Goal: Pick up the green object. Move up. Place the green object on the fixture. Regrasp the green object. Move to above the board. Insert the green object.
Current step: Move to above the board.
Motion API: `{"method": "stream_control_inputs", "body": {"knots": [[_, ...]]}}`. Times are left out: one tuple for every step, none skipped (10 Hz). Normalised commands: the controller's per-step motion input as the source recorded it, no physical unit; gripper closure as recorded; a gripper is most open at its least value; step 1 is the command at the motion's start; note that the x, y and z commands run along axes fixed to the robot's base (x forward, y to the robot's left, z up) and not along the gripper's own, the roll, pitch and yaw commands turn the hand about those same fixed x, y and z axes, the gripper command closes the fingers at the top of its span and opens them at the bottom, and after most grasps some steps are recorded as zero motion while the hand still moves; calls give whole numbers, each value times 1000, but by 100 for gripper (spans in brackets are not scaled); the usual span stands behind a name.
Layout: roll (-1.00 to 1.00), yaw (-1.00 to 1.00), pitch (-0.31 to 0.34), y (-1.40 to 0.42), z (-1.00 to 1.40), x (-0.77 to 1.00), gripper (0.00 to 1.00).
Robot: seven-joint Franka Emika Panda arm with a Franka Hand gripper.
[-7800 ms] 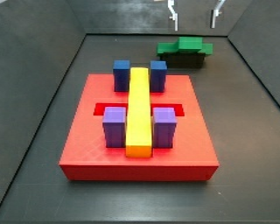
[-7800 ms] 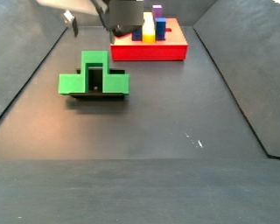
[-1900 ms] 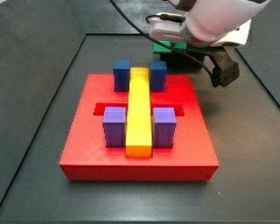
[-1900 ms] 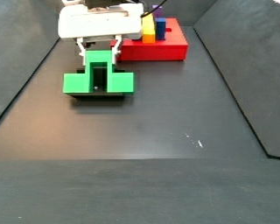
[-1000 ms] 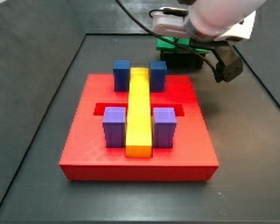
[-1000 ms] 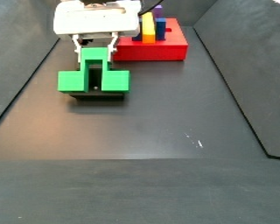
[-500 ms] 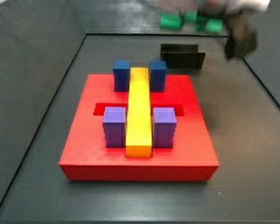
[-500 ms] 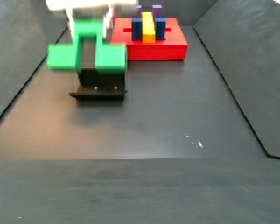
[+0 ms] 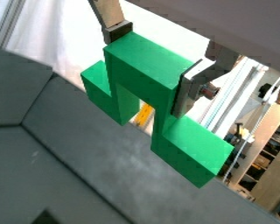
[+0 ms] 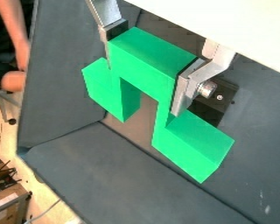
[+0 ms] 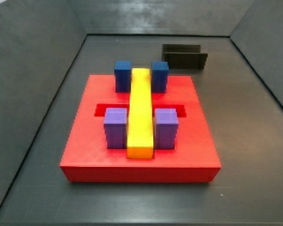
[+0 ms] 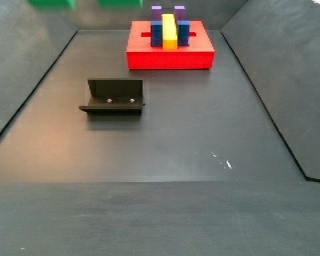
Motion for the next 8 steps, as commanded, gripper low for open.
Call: {"method": "stream_control_inputs", "body": {"knots": [[6,32,68,-3,222,45,100],[-1000,133,126,-1400,276,-985,100],[-1000,134,118,-1400,283,-1002,100],[-1000,147,87,-1400,297,-1054,100],[-1000,155,78,-1400,266,-1091,100],[-1000,159,63,-1400,274,-1073,100],[-1000,165,39,-1400,273,-1114,100],[-1000,166,18,-710,139,-601,100]]}}
